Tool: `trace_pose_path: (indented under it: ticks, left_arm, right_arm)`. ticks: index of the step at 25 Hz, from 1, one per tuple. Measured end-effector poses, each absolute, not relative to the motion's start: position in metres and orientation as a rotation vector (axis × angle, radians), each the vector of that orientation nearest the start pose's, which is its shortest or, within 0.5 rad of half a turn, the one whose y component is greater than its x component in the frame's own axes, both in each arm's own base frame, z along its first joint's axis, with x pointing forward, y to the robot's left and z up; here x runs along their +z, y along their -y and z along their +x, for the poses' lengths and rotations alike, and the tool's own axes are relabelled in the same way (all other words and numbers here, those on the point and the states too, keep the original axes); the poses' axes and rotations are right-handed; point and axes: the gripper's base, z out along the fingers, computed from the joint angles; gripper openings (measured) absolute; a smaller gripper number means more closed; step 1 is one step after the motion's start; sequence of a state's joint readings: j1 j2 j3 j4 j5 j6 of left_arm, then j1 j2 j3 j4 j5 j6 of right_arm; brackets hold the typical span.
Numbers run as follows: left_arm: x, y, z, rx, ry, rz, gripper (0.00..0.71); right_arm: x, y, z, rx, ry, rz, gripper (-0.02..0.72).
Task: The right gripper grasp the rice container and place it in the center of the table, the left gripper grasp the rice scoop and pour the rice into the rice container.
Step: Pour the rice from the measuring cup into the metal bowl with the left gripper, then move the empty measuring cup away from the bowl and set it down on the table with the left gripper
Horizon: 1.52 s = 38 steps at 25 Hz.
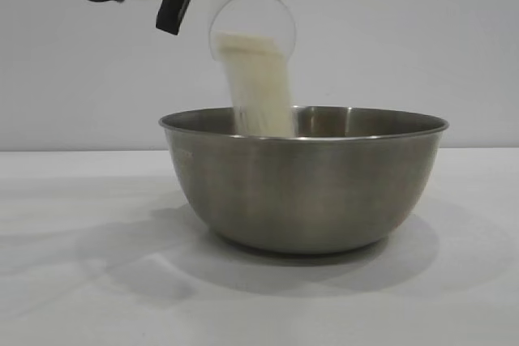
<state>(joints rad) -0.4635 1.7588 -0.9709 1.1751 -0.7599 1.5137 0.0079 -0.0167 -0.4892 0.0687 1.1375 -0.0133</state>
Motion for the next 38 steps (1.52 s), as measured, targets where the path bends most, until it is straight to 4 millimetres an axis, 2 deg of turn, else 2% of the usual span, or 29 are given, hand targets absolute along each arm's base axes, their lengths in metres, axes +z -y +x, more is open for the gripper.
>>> trace_pose_path:
  ticks: [7, 13, 15, 19, 21, 25, 28, 30, 38]
  left_arm:
    - [0.225, 0.214, 0.299, 0.916, 0.512, 1.865, 0.000]
    - [0.227, 0.214, 0.300, 0.932, 0.493, 1.849, 0.000]
    - [0.230, 0.213, 0.303, 0.863, 0.304, 1.834, 0.000]
    - [0.240, 0.208, 0.316, 0.519, -0.408, 1.635, 0.000]
    - [0.246, 0.202, 0.324, 0.347, -0.739, 1.426, 0.000]
    - [0.251, 0.185, 0.340, 0.087, -1.211, 0.950, 0.000]
    - [0.242, 0.161, 0.347, -0.053, -1.446, 0.604, 0.000]
    - [0.232, 0.146, 0.348, -0.113, -1.540, 0.454, 0.000]
    - [0.183, 0.091, 0.334, -0.099, -1.747, 0.219, 0.000]
  right_arm:
    - [0.268, -0.006, -0.010, 0.080, -2.114, -0.029, 0.322]
    - [0.268, -0.006, -0.010, 0.080, -2.114, -0.029, 0.322]
    - [0.268, -0.006, -0.010, 0.080, -2.114, -0.029, 0.322]
    - [0.268, -0.006, -0.010, 0.080, -2.114, -0.029, 0.322]
    - [0.268, -0.006, -0.010, 0.080, -2.114, -0.029, 0.322]
    - [0.268, -0.006, -0.010, 0.080, -2.114, -0.029, 0.322]
    - [0.268, -0.006, -0.010, 0.080, -2.114, -0.029, 0.322]
    - [0.268, -0.006, -0.010, 0.080, -2.114, -0.029, 0.322]
    - [0.268, -0.006, -0.010, 0.080, -2.114, -0.029, 0.322]
